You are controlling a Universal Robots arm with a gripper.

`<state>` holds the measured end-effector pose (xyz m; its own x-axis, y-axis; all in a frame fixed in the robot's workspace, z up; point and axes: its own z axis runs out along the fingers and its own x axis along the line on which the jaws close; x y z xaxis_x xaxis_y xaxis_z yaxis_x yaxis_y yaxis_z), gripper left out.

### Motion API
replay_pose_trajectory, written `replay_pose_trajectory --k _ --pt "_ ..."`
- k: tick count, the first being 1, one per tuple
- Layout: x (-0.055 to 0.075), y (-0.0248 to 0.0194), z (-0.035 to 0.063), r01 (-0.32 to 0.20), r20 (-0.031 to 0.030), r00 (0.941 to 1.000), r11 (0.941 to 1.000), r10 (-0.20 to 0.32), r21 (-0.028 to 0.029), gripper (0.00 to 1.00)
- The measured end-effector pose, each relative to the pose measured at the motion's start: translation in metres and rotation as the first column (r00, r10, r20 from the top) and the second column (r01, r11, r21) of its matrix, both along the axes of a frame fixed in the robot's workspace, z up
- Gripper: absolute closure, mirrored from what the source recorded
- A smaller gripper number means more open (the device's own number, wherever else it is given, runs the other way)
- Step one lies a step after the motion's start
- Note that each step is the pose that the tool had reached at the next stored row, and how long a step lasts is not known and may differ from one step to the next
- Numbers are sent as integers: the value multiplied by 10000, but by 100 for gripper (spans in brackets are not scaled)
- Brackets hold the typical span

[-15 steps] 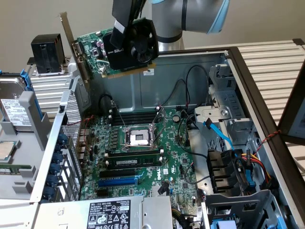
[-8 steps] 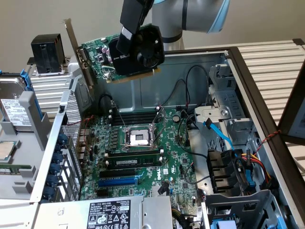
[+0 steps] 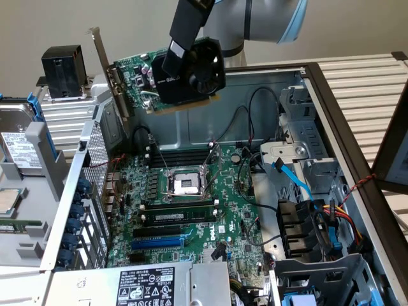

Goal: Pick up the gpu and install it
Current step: 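Insert the gpu into the slot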

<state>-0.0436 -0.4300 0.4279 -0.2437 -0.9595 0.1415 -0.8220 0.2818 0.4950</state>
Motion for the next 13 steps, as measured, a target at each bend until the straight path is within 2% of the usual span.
replay_pose_trajectory --k 2,5,7,9,13 --pt "5 0 -10 -127 -72 9999 9999 127 33 73" --pt "10 0 -23 -283 -223 9993 9996 285 86 73" --pt "22 0 -38 -380 -285 9989 9992 383 104 73" --pt "26 -1 -50 -453 -325 9984 9989 457 135 73" --pt "26 -1 -50 -456 -328 9984 9989 460 135 73"
